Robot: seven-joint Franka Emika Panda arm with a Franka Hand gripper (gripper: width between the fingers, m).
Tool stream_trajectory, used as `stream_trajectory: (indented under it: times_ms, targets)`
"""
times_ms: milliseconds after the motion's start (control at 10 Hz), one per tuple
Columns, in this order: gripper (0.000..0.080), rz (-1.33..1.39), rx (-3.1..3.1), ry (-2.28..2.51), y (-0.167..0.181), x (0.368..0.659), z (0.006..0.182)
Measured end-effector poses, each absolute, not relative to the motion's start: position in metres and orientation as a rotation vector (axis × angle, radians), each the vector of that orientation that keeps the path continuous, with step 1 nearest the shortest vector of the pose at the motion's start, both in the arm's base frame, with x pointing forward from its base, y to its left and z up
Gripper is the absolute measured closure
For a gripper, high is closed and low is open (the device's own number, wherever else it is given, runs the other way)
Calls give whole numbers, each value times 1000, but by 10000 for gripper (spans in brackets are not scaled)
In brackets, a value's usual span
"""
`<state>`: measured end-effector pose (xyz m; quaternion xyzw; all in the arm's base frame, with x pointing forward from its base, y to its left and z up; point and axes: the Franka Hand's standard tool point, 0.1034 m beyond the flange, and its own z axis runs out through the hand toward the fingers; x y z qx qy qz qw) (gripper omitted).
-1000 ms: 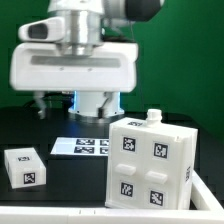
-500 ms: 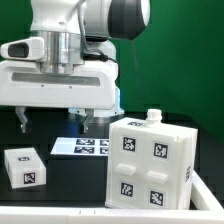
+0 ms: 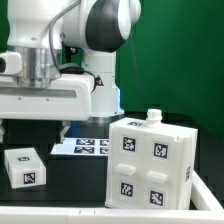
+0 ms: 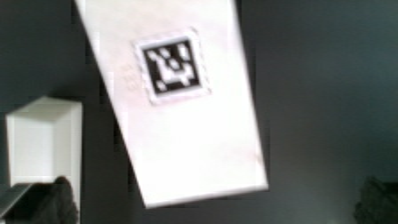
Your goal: Assemble cabinet
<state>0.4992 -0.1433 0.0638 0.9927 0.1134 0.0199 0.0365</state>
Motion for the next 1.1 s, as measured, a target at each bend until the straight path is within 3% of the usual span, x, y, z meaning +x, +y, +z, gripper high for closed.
stream_trajectory:
  times_ms: [400,700,1100]
  targets:
    - [3,29,3060,345,-144,495,60]
    - [3,-127,3108,359,-144,489,40]
    - [3,-128,3108,358,-145,488,39]
